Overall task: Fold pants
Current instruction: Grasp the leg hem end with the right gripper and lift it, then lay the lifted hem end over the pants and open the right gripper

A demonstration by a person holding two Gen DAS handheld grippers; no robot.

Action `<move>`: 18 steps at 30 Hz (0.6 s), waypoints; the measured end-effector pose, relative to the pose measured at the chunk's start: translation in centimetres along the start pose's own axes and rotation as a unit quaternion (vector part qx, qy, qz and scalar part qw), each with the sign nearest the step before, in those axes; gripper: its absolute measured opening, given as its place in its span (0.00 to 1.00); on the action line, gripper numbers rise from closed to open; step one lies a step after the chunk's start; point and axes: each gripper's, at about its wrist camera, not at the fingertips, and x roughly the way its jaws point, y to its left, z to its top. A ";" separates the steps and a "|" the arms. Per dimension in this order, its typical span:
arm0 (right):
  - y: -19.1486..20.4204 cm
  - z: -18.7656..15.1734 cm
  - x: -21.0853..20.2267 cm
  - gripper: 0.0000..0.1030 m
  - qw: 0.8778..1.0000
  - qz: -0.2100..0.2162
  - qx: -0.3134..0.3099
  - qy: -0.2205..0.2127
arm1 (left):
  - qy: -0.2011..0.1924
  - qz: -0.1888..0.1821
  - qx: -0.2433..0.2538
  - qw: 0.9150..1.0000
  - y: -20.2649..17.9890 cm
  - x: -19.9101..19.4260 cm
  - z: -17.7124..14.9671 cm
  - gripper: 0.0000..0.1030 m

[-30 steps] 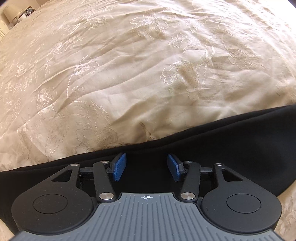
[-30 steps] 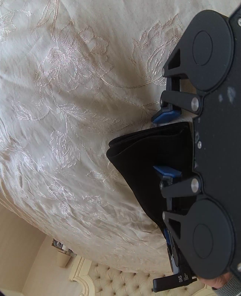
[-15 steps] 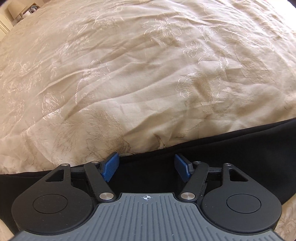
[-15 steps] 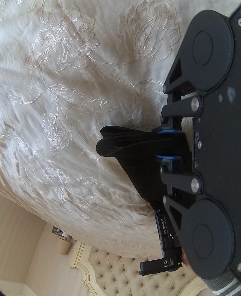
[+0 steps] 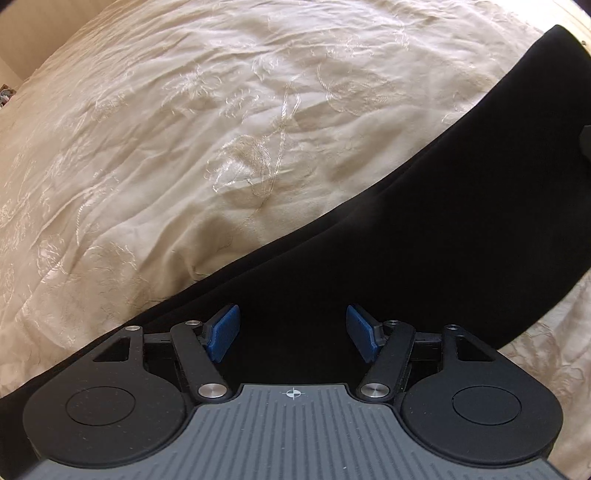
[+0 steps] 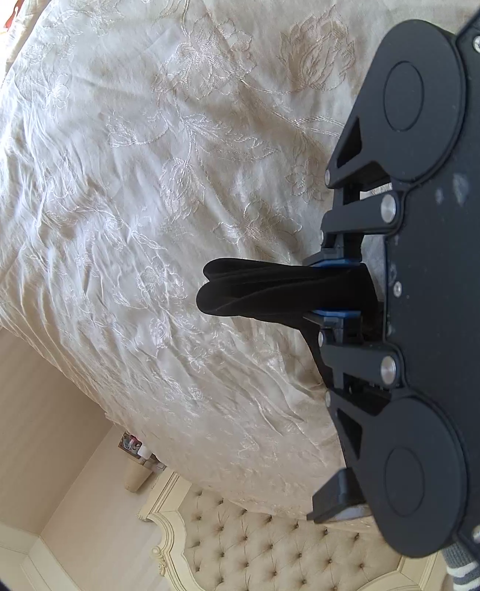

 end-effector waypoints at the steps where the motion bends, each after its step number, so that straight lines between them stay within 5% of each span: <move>1: 0.3 -0.2 0.1 0.22 1.000 -0.007 -0.006 0.003 | 0.003 -0.003 -0.009 1.000 0.3 0.0 0.3 0.62; 4: 2.1 -0.6 -0.1 0.22 1.000 -0.014 -0.025 -0.007 | -0.005 -0.014 -0.040 0.999 1.9 -1.3 0.5 0.61; 10: 7.7 -1.3 -0.2 0.22 0.996 -0.014 -0.084 -0.014 | -0.011 0.036 -0.111 0.993 7.6 -3.9 -2.7 0.61; 18: 16.1 -5.4 5.8 0.22 0.987 0.028 -0.151 0.035 | 0.009 0.059 -0.230 0.971 14.7 -6.7 -9.3 0.61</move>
